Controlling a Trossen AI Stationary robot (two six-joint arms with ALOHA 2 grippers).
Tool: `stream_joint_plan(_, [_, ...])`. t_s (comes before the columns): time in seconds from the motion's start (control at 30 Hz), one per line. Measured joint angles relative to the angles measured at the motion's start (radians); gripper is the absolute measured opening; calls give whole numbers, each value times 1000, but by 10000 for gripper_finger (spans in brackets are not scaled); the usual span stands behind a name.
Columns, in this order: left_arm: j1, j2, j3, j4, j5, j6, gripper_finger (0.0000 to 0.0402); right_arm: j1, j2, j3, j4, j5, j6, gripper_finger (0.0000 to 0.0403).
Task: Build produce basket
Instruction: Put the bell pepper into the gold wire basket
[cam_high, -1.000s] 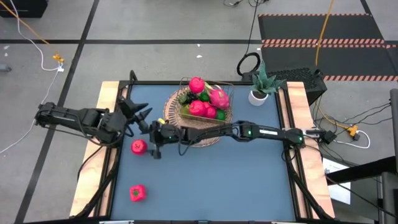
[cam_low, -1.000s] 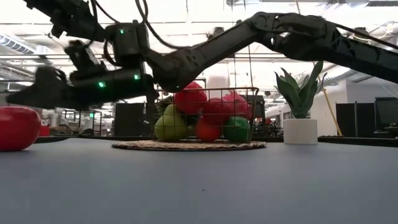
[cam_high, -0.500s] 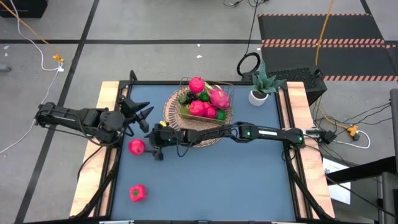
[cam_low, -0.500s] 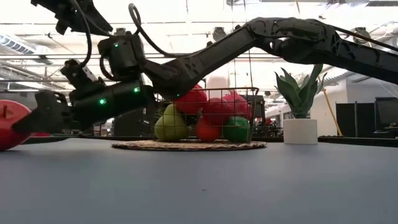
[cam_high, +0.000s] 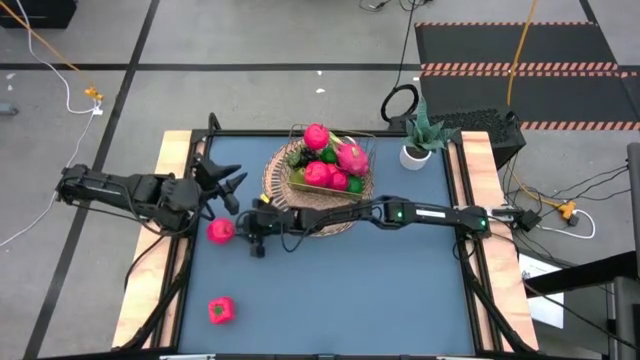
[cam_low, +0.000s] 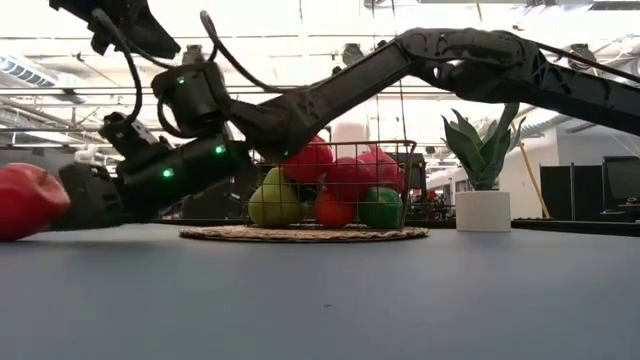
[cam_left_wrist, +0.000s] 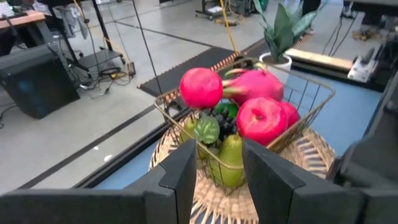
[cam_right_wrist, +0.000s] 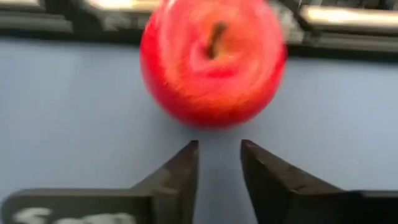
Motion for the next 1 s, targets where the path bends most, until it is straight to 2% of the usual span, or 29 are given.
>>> stream_joint_plan(0.07, [0, -8, 0, -40, 1, -35, 131, 2, -22, 0, -91, 0, -10, 85])
stream_joint_plan(0.2, [0, -46, 0, -185, 6, -155, 131, 16, -101, 0, -385, 0, -84, 41])
stream_joint_plan(0.33, [4, -44, -6, -448, 118, -358, 131, 50, -165, 0, -675, 3, -101, 9])
stream_joint_plan(0.43, [17, -29, -55, -544, 158, -516, 131, 89, -215, -42, -776, 12, -96, 2])
stream_joint_plan(0.5, [32, -18, -92, -541, 165, -550, 131, 120, -252, -90, -767, 67, -85, 3])
stream_joint_plan(0.6, [48, -6, -118, -508, 247, -561, 131, 169, -338, -191, -740, 195, -90, 2])
stream_joint_plan(0.73, [51, 16, -133, -431, 353, -545, 132, 205, -527, -430, -637, 315, -95, 1])
stream_joint_plan(0.8, [39, 42, -152, -348, 379, -524, 132, 203, -643, -603, -544, 312, -75, 1])
stream_joint_plan(0.9, [12, 112, -212, -116, 420, -398, 140, 188, -811, -882, -361, 270, -57, 1])
stream_joint_plan(1.0, [11, 209, -235, 7, 496, -318, 164, 161, -959, -1131, -88, 190, -32, 2])
